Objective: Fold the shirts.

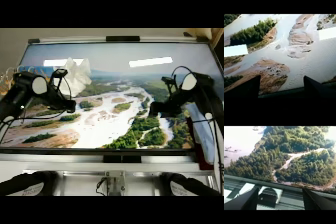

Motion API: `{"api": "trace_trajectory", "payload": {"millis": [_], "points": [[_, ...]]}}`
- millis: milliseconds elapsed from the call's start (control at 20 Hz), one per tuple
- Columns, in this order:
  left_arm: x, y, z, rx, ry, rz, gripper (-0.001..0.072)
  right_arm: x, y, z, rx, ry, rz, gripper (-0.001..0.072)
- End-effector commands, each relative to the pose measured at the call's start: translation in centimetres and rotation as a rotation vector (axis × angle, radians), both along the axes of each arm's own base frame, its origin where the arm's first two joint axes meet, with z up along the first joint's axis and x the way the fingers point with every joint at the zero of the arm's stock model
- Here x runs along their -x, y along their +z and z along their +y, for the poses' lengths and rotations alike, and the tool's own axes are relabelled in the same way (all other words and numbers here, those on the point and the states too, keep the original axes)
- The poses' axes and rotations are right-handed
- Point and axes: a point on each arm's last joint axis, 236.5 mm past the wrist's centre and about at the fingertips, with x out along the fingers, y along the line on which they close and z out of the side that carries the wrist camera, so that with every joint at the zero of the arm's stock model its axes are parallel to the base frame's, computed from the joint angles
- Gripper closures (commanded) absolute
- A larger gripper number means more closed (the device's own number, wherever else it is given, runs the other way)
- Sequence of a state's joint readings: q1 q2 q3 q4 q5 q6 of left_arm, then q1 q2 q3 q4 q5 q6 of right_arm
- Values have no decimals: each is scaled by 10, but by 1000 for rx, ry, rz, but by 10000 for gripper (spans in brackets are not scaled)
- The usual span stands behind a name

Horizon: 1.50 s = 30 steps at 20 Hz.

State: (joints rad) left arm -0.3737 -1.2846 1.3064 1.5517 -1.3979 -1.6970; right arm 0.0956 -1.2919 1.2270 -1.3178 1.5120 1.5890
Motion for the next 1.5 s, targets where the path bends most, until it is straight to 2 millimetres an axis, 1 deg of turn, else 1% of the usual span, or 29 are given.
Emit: {"api": "trace_trajectory", "payload": {"millis": [0,700,750,900,1000,1100,1200,1250,1300,1350,1400,1450], "points": [[0,0,0,0,-1,1,81,1,0,0,0,2,3,68],[0,0,0,0,-1,1,80,1,0,0,0,2,3,67],[0,0,0,0,-1,1,81,0,0,1,-3,-7,1,68],[0,0,-3,13,19,1,80,-12,1,5,-21,-25,-47,67],[-15,3,-8,46,59,-58,80,-16,0,0,-1,-16,-65,67],[-29,8,-14,88,124,-112,81,-24,-1,-6,25,-17,-102,67],[-41,13,-20,124,148,-159,81,-33,-1,-10,44,-3,-144,68],[-52,18,-23,138,139,-212,81,-39,0,-9,42,-2,-169,68],[-74,24,-23,147,118,-301,81,-43,1,-9,39,-6,-188,67],[-97,29,-14,135,131,-366,81,-49,2,-7,32,-13,-210,67],[-119,28,1,122,181,-387,81,-53,4,-3,15,-21,-229,67],[-142,23,23,102,229,-379,81,-57,6,2,-10,-30,-246,67]]}}
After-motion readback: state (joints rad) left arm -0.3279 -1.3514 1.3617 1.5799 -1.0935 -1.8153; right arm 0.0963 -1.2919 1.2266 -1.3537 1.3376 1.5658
